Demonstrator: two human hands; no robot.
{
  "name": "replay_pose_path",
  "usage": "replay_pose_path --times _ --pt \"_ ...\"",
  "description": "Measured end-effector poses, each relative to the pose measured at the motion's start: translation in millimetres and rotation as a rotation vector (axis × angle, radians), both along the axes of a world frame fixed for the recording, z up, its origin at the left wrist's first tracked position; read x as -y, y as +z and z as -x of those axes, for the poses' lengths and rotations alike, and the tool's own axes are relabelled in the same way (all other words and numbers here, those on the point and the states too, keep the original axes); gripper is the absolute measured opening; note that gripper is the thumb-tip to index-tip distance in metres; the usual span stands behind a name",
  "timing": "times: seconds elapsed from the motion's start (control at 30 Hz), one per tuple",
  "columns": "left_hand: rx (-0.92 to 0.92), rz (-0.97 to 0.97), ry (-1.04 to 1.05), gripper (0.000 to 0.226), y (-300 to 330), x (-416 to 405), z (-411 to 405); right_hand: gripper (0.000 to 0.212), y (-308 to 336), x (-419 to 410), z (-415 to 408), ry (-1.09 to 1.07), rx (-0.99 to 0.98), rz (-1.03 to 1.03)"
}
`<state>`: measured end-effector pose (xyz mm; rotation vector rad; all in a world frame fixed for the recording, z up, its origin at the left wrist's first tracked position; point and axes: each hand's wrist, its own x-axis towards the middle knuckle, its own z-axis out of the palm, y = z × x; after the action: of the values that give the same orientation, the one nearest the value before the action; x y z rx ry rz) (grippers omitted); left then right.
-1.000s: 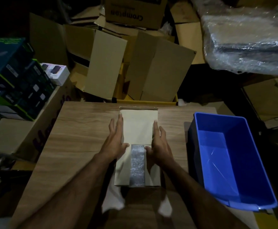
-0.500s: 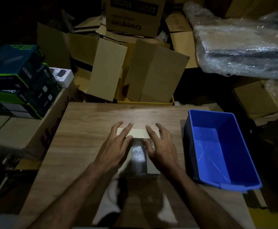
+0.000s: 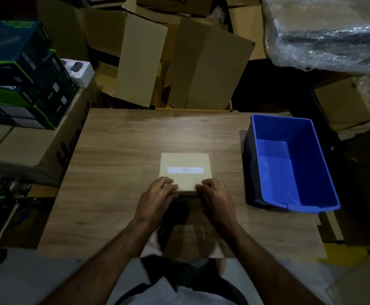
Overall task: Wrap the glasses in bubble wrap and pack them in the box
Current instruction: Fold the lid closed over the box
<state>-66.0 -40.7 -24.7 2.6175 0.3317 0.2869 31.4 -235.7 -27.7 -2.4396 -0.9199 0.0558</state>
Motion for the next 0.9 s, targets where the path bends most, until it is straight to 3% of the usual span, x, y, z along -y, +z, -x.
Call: replay_pose_path --times 0.27,0.43,0.6,0.9 --pt "-0.007 -0.166 -0.004 0.020 -20.5 4.4 8.3 0.030 -7.7 3.8 7.5 0.016 0.010 0.105" --pt "0.054 -0.174 -0.049 0.039 -43.2 0.0 17.9 0.042 -18.7 6.9 10.8 0.058 0.064 0.171" --pt "-0.193 -0.187 -0.007 0.069 -26.9 -12.9 -13.7 0.044 -20.3 -13.2 -22.0 0.055 0.041 0.179" --pt "-0.279 -0.204 -0.058 0.074 -14.8 -43.3 -76.5 0.052 -27.0 -47.7 -67.4 -0.028 0.012 0.216"
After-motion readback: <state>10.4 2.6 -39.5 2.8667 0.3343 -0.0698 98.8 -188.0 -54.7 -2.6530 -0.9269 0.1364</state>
